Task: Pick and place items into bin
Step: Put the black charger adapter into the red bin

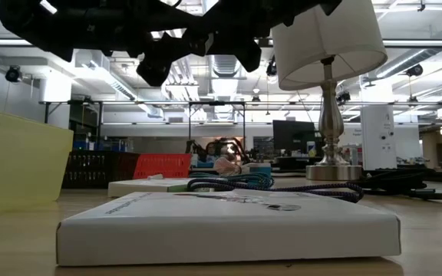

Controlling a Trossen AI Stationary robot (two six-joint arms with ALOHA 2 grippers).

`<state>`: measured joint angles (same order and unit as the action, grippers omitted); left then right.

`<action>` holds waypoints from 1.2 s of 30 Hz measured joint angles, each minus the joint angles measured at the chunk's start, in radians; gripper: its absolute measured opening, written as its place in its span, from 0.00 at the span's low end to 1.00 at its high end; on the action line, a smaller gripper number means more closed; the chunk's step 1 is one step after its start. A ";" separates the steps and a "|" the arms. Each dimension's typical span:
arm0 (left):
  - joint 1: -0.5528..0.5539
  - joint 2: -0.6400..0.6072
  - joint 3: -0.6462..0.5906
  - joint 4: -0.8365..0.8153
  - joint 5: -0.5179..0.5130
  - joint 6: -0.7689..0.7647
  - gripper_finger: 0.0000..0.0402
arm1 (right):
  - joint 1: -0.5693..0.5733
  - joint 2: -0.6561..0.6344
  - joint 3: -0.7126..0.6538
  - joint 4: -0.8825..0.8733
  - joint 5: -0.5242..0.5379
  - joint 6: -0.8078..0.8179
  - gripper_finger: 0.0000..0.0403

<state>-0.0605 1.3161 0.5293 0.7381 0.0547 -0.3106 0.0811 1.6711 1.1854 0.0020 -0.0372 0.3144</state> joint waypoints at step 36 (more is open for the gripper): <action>0.301 -0.180 -0.010 -0.435 -0.027 0.059 0.30 | -0.001 0.000 0.000 -0.186 -0.024 0.062 0.46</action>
<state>0.2407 1.1366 0.5195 0.3034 0.0280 -0.2514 0.0804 1.6714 1.1851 -0.1842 -0.0608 0.3764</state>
